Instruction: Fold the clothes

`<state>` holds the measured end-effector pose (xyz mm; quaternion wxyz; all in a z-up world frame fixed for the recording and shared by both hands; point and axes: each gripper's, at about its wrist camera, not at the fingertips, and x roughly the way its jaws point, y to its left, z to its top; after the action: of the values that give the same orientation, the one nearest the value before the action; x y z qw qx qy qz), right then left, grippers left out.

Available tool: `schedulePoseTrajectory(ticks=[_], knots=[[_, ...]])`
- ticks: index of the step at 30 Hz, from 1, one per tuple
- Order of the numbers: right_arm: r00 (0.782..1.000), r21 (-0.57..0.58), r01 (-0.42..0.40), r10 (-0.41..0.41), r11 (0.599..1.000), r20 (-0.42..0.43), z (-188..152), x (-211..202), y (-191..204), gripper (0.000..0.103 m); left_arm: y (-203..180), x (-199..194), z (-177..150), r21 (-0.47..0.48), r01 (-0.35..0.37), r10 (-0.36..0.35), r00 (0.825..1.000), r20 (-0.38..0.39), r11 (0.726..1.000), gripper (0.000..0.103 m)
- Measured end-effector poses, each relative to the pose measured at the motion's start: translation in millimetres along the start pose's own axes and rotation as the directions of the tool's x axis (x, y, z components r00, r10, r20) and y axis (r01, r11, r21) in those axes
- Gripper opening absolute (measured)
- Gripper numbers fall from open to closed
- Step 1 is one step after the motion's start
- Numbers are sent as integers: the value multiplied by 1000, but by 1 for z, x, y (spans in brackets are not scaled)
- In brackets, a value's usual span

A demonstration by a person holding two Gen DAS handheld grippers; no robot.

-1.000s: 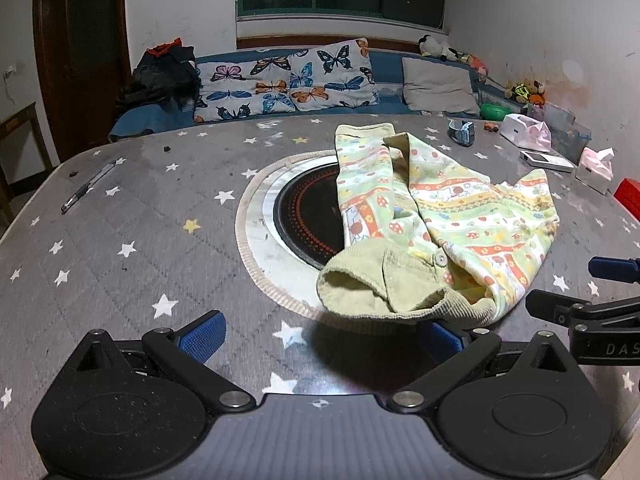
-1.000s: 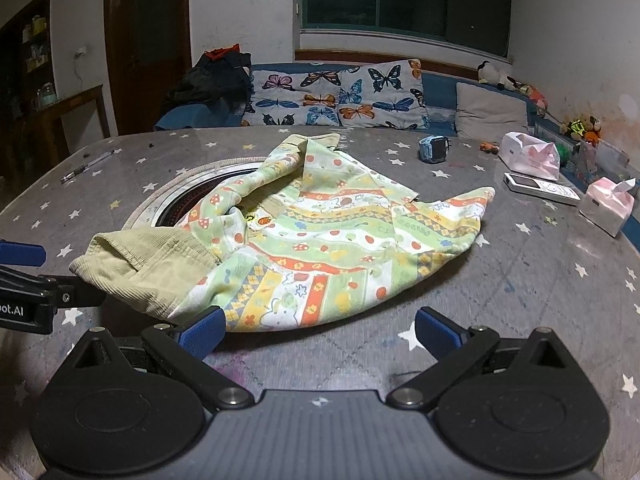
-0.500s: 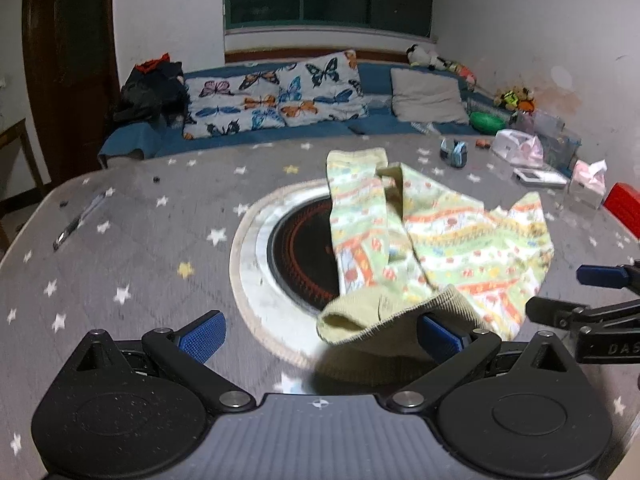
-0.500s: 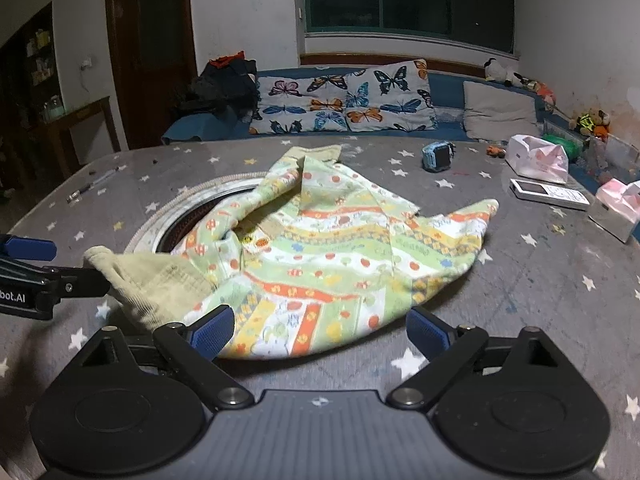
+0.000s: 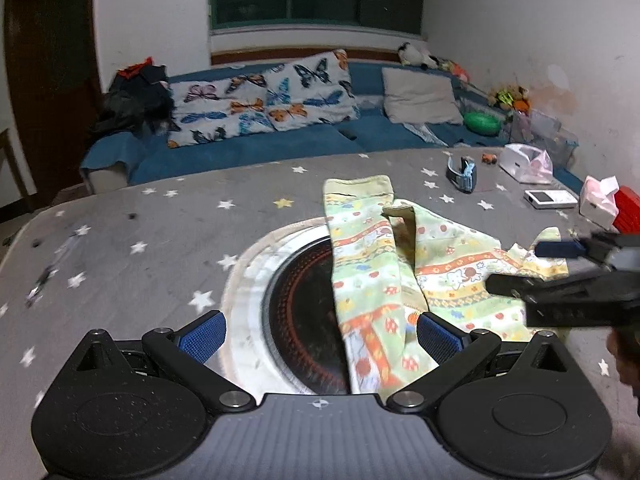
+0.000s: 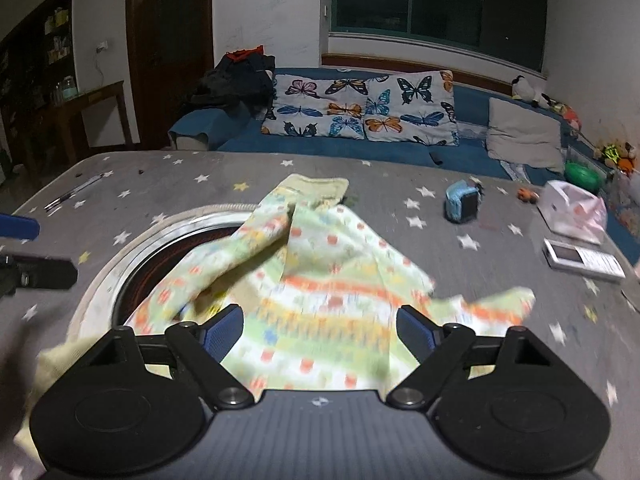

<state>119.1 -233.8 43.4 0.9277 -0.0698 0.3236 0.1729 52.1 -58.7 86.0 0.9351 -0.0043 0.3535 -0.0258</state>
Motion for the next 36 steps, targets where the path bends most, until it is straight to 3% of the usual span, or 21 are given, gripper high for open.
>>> schedulePoseTrajectory(ticks=[2,9,15,18,21,26,29,36], knots=[[1000,-6,2,-2,1000,-4,9,17,-3,83,-3,18,6,9,34,-34,999,-21,999,103],[999,-32,-5,3,999,-33,33,81,-5,80,-14,74,21,31,56,-53,996,-72,998,103],[997,-9,-20,19,1000,-75,35,112,-11,59,-20,101,27,65,67,-60,994,-95,996,101],[996,10,-29,30,1000,-81,34,116,-16,38,-20,110,25,76,79,-70,991,-112,994,86],[996,41,-39,42,998,-81,32,115,-24,19,-14,116,23,25,116,-111,985,-135,993,59],[998,93,-35,39,995,-46,31,97,-36,10,-2,108,19,-46,135,-139,983,-117,990,23],[1000,131,-25,26,991,-9,29,77,-47,8,7,98,17,-70,127,-135,985,-109,989,15],[996,234,13,-33,972,78,14,12,-80,8,35,57,-1,-114,74,-83,993,-81,991,10]])
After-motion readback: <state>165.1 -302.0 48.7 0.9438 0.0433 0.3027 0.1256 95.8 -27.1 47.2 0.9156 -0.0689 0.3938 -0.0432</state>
